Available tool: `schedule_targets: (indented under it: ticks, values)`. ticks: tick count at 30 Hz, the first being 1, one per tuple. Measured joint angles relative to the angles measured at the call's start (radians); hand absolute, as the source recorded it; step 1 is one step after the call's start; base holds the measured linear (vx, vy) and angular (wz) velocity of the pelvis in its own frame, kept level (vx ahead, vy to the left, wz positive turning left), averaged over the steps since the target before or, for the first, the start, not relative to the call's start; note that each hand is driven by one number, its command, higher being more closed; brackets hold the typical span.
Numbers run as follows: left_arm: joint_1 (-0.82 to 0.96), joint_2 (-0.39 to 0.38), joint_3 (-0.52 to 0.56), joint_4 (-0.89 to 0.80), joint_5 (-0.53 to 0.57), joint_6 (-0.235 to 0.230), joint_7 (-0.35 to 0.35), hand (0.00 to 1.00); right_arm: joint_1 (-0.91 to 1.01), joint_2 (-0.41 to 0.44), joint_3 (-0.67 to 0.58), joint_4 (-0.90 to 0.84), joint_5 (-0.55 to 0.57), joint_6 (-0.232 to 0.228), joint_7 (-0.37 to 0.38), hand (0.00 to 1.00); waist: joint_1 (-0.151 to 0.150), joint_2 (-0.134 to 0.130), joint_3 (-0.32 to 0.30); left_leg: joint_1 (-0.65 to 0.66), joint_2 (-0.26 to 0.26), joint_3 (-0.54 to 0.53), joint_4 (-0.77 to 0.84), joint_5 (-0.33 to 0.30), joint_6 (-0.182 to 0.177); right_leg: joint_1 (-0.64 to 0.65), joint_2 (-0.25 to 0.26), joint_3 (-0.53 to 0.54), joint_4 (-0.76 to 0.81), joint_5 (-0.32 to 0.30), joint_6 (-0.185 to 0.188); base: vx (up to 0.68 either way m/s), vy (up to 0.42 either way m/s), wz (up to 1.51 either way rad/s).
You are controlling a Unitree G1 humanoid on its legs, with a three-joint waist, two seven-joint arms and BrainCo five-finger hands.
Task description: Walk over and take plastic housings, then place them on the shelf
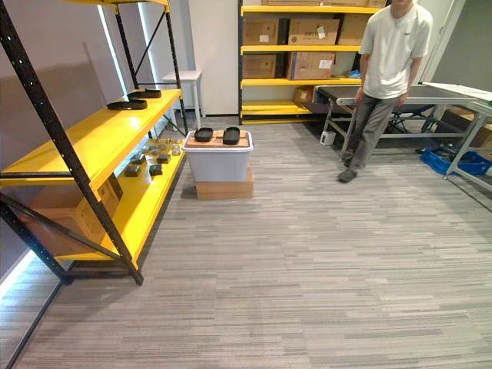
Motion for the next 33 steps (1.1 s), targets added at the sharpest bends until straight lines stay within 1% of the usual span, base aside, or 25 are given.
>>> schedule_targets:
  ticks: [2,3,5,7,8,11,15,22,29,33]
  values:
    - [-0.022,0.039,-0.005,-0.022,0.0,-0.023,-0.001,0.0,-0.028,-0.079,0.0,-0.007,-0.003,-0.019,0.006,0.0,-0.002,0.008,0.006,0.008,0.0,-0.001,-0.001,-0.003,-0.005,0.01,0.0,-0.003,-0.005,-0.001,0.004,0.0,-0.015,0.02]
    - [-0.026,0.047,-0.009,-0.025,0.0,-0.027,-0.002,0.0,-0.03,-0.097,0.002,-0.007,-0.005,-0.024,0.008,0.0,-0.002,0.009,0.008,0.01,0.0,-0.002,-0.001,-0.004,-0.007,0.014,0.0,-0.005,-0.006,-0.002,0.007,0.0,-0.032,0.07]
    - [-0.035,0.066,-0.039,-0.026,0.0,-0.04,-0.007,0.0,-0.03,-0.142,0.009,-0.017,-0.045,-0.028,0.02,0.0,-0.002,0.011,0.014,0.018,0.002,-0.005,-0.003,-0.008,-0.013,0.03,0.0,-0.028,-0.01,-0.006,0.014,-0.02,-0.046,0.12]
    - [-0.035,0.066,-0.043,-0.026,0.0,-0.041,-0.013,0.0,-0.03,-0.144,0.018,-0.035,-0.07,-0.028,0.028,0.0,-0.003,0.011,0.015,0.018,0.003,-0.005,-0.003,-0.008,-0.019,0.028,0.001,-0.03,-0.011,-0.006,0.015,-0.02,-0.046,0.04]
    - [-0.031,0.066,-0.054,-0.025,-0.001,-0.04,-0.015,0.0,-0.032,-0.146,0.048,-0.036,-0.088,-0.028,0.032,0.0,-0.003,0.01,0.02,0.018,0.005,-0.006,-0.003,-0.008,-0.019,0.029,0.002,-0.033,-0.011,-0.007,0.017,-0.02,-0.045,0.02]
    - [-0.026,0.064,-0.078,-0.025,-0.019,-0.041,-0.014,0.0,-0.03,-0.145,0.088,-0.036,-0.09,-0.028,0.031,0.0,-0.007,0.012,0.022,0.017,0.006,-0.019,-0.002,-0.008,-0.02,0.032,0.002,-0.049,-0.011,-0.01,0.021,-0.03,-0.054,0.1]
    - [-0.005,0.051,-0.079,-0.025,-0.023,-0.044,-0.004,0.0,-0.04,-0.143,0.089,-0.035,-0.108,-0.028,0.026,0.0,-0.01,0.014,0.023,0.018,0.006,-0.018,-0.002,-0.008,-0.02,0.032,0.002,-0.049,-0.011,-0.011,0.022,-0.01,-0.006,0.01]
    - [0.014,0.005,-0.079,-0.025,-0.027,-0.047,0.006,0.0,-0.045,-0.107,0.089,-0.023,-0.107,-0.028,0.002,0.0,-0.012,0.015,0.024,0.018,0.006,-0.014,-0.002,-0.008,-0.02,0.031,0.002,-0.049,-0.01,-0.011,0.022,0.0,0.0,0.0]
    - [0.017,-0.001,-0.081,-0.024,-0.034,-0.05,0.013,0.0,-0.053,-0.055,0.091,0.011,-0.09,-0.028,-0.005,0.0,-0.012,0.016,0.024,0.021,0.006,-0.006,-0.004,-0.008,-0.02,0.031,0.002,-0.047,-0.01,-0.011,0.022,-0.01,-0.007,-0.01]
    - [0.017,-0.005,-0.102,-0.024,-0.035,-0.05,0.023,0.0,-0.053,-0.048,0.125,0.013,-0.085,-0.028,-0.005,0.0,-0.012,0.016,0.025,0.02,0.006,-0.002,-0.009,-0.008,-0.02,0.025,0.002,-0.046,-0.011,-0.011,0.022,-0.02,-0.017,-0.04]
